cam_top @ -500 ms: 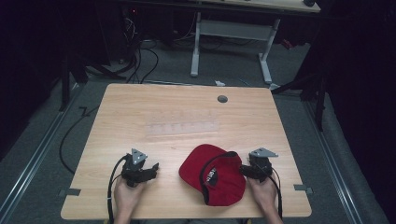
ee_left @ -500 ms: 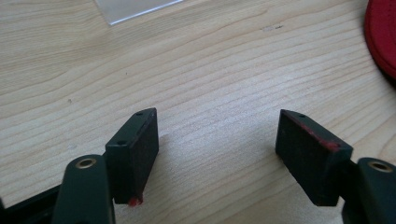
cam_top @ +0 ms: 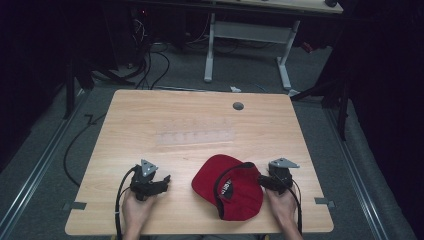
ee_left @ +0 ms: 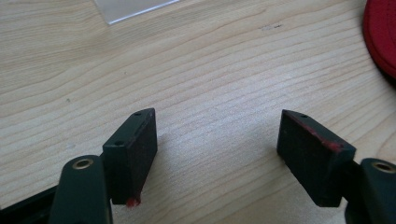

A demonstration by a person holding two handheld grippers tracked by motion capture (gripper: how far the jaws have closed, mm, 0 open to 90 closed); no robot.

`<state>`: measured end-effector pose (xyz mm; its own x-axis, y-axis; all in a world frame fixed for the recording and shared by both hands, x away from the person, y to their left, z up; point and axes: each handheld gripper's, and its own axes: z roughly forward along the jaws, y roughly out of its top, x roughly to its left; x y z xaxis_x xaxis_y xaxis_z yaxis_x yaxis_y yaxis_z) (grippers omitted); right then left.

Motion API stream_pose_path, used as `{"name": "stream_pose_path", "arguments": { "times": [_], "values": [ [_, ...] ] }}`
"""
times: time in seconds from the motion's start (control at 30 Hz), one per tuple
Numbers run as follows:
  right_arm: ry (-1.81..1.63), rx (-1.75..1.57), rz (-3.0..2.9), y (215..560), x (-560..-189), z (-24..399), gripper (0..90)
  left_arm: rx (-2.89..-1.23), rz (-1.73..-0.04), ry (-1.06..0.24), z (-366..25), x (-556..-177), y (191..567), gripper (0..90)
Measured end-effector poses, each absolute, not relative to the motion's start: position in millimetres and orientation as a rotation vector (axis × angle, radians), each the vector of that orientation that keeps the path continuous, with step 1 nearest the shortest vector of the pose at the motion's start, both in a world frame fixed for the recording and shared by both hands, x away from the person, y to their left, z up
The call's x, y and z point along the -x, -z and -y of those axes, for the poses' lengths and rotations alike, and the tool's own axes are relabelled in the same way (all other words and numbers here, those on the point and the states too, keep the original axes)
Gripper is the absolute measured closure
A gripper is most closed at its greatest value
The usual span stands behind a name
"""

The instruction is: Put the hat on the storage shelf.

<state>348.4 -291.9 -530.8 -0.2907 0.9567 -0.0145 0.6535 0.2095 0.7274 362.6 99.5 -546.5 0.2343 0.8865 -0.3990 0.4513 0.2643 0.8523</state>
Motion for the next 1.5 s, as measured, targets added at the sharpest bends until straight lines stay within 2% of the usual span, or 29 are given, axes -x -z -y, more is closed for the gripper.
{"name": "stream_pose_path", "arguments": {
  "times": [0.13, 0.23, 0.3, 0.4, 0.6, 0.77, 0.9, 1.23, 1.4, 1.5],
  "values": [
    [-0.869, -1.503, -2.016, 531, -349, 294, 37.8, -1.358, -1.392, -0.481, -99, -363, 547, 28.9],
    [-0.965, -1.52, -1.994, 528, -346, 303, 45.6, -1.358, -1.392, -0.48, -99, -363, 546, 28.9],
    [-1.023, -1.507, -1.97, 522, -341, 307, 47.1, -1.359, -1.392, -0.48, -100, -363, 546, 28.9],
    [-1.106, -1.469, -1.949, 510, -333, 313, 45.5, -1.359, -1.392, -0.48, -100, -363, 546, 28.9],
    [-1.238, -1.367, -2.04, 489, -319, 307, 36.1, -1.362, -1.391, -0.481, -100, -363, 547, 28.9],
    [-1.276, -1.298, -2.093, 482, -321, 293, 34.3, -1.362, -1.391, -0.481, -100, -363, 547, 28.9],
    [-1.25, -1.277, -2.173, 487, -336, 276, 32.5, -1.364, -1.391, -0.48, -100, -363, 547, 28.8],
    [-1.289, -1.321, -2.305, 513, -362, 260, 34.9, -1.363, -1.391, -0.48, -100, -363, 547, 28.6],
    [-1.314, -1.325, -2.349, 523, -370, 258, 40.7, -1.362, -1.391, -0.48, -100, -363, 547, 28.6],
    [-1.331, -1.321, -2.365, 526, -373, 259, 47.1, -1.362, -1.391, -0.482, -99, -363, 547, 28.5]
  ]
}}
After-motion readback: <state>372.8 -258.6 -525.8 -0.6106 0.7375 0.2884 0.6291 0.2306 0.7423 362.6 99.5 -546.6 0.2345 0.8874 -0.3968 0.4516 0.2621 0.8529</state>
